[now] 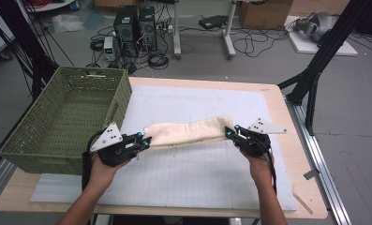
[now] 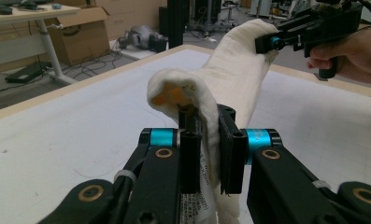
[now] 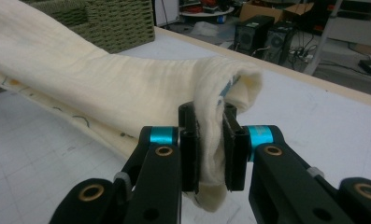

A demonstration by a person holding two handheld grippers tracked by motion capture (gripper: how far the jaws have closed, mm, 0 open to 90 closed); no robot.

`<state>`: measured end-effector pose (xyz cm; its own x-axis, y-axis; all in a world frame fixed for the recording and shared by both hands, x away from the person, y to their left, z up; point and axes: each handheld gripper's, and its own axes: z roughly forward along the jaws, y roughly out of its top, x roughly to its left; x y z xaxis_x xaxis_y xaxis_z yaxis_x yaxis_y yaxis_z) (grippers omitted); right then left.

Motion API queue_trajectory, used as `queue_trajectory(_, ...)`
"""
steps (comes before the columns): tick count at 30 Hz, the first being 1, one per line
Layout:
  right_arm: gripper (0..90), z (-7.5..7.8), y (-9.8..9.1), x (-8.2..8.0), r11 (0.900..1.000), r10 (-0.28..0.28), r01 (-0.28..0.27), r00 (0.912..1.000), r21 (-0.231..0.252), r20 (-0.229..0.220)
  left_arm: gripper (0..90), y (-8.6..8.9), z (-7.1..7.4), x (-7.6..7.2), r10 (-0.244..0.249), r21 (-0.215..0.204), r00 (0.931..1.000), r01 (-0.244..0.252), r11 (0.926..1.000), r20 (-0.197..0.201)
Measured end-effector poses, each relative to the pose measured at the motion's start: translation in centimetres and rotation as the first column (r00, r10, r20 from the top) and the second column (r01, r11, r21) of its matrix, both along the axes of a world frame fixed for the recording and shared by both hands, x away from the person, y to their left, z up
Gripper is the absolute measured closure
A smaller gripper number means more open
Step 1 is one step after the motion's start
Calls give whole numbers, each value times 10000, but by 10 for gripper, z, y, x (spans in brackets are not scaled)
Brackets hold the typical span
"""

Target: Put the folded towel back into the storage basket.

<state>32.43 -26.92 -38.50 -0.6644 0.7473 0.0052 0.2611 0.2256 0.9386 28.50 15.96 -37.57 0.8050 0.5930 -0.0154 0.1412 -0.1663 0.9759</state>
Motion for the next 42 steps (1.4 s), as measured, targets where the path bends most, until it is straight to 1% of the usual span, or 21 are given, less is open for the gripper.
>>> queue_trajectory(5,801,10,8,8,9999,133,-134,9995,29,284,809,8,6,-3,106,-133,9999,-104,9999,117)
queue_trajectory(7,802,14,12,10,9998,199,-199,9993,-3,303,809,10,8,-6,158,-208,9997,-154,9997,189)
queue_trajectory(11,802,24,20,19,9995,309,-308,9983,-44,491,809,16,14,-10,292,-264,9989,-283,9993,358)
queue_trajectory(12,802,26,23,21,9994,339,-339,9984,-22,452,809,18,15,-11,324,-281,9987,-314,9991,381)
queue_trajectory(16,802,35,34,30,9988,479,-470,9972,-167,577,809,26,20,-15,517,-394,9974,-497,9980,497)
queue_trajectory(17,802,38,37,32,9984,530,-517,9963,-208,677,810,28,21,-16,570,-525,9973,-545,9971,468)
queue_trajectory(18,802,41,41,33,9983,555,-543,9963,-200,662,810,30,22,-17,616,-628,9970,-586,9963,459)
queue_trajectory(21,802,47,49,39,9977,649,-631,9948,-254,782,810,35,26,-21,720,-826,9967,-688,9942,370)
queue_trajectory(26,802,54,61,46,9967,793,-775,9931,-243,861,810,41,34,-29,867,-829,9940,-811,9933,665)
queue_trajectory(32,802,62,76,55,9953,963,-951,9907,-167,962,810,51,35,-32,1135,-853,9911,-1074,9905,701)
queue_trajectory(36,801,68,88,62,9937,1110,-1087,9888,-276,1001,810,59,37,-34,1341,-909,9883,-1273,9877,725)
queue_trajectory(37,801,70,91,64,9935,1135,-1115,9878,-251,1066,810,61,37,-35,1409,-945,9873,-1338,9865,728)
queue_trajectory(40,801,73,101,70,9928,1189,-1166,9877,-283,1013,810,67,38,-36,1569,-1003,9847,-1491,9837,752)
queue_trajectory(42,801,75,109,75,9913,1305,-1278,9861,-325,1031,810,71,39,-37,1678,-1093,9828,-1590,9812,766)
